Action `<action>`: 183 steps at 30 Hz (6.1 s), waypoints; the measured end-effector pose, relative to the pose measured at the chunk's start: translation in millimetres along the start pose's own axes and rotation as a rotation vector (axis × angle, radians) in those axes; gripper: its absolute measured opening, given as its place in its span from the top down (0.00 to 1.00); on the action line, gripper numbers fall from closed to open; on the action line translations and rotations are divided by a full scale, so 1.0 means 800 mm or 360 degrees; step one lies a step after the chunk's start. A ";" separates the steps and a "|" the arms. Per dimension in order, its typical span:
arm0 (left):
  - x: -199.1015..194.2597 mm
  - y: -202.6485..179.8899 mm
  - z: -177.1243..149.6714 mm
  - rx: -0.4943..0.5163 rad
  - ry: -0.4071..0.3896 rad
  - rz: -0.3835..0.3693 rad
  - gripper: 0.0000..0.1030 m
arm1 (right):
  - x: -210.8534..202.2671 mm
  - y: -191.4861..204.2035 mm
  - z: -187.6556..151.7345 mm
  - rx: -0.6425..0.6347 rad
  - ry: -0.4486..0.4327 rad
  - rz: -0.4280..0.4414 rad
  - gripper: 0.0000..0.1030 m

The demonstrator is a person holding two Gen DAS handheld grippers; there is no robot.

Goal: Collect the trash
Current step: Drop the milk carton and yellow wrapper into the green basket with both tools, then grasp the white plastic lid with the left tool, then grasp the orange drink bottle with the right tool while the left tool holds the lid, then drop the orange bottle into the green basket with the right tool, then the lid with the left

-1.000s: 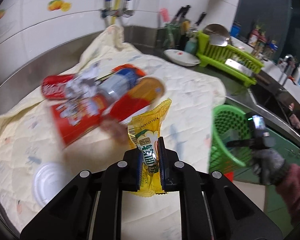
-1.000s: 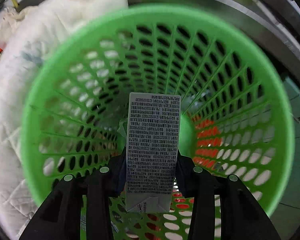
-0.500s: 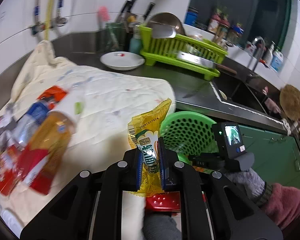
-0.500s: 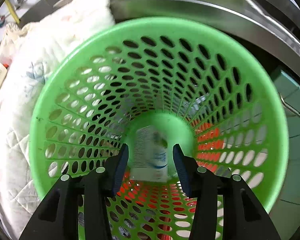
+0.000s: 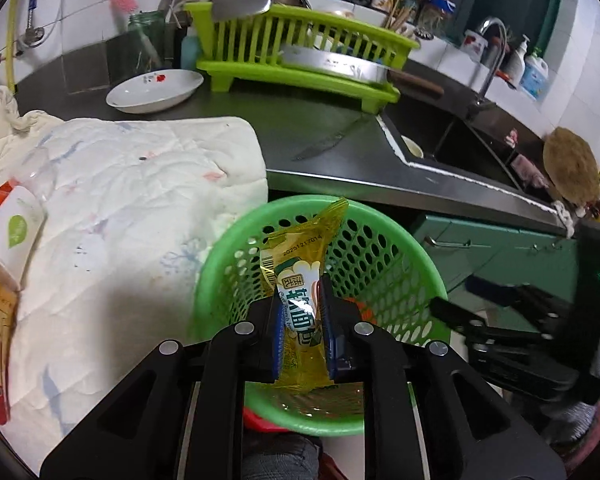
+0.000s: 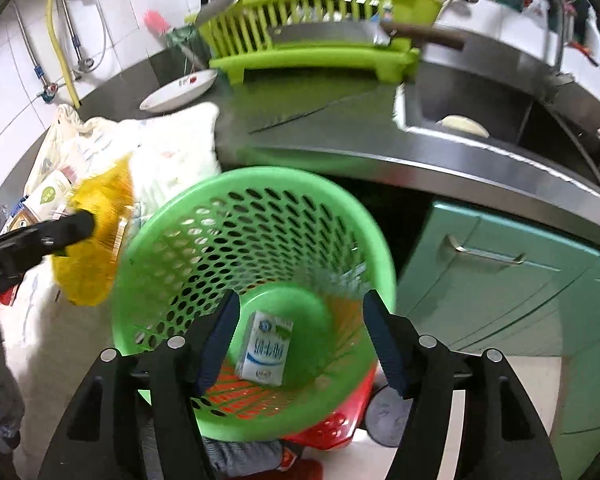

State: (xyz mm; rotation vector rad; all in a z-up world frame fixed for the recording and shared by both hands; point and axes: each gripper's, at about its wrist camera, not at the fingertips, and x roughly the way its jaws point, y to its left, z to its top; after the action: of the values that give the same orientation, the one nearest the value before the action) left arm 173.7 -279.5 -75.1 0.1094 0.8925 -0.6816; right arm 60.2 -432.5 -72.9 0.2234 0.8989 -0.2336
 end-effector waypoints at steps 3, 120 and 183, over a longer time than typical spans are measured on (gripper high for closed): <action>0.008 -0.005 -0.002 -0.0003 0.0019 -0.0010 0.80 | -0.006 -0.003 -0.004 0.0018 -0.0037 -0.0007 0.40; -0.342 0.368 -0.280 -0.0841 -0.0294 0.0637 0.96 | 0.158 0.485 0.051 0.0387 0.0666 0.0889 0.27; -0.140 0.150 -0.044 -0.0342 -0.0170 0.0072 0.96 | 0.250 0.095 0.014 -0.0132 0.0825 0.0067 0.31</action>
State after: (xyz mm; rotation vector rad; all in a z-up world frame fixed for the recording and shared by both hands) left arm 171.6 -116.2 -35.9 -0.0974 0.8525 -0.5408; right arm 210.9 -385.1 -217.4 0.2292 1.4135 -0.0978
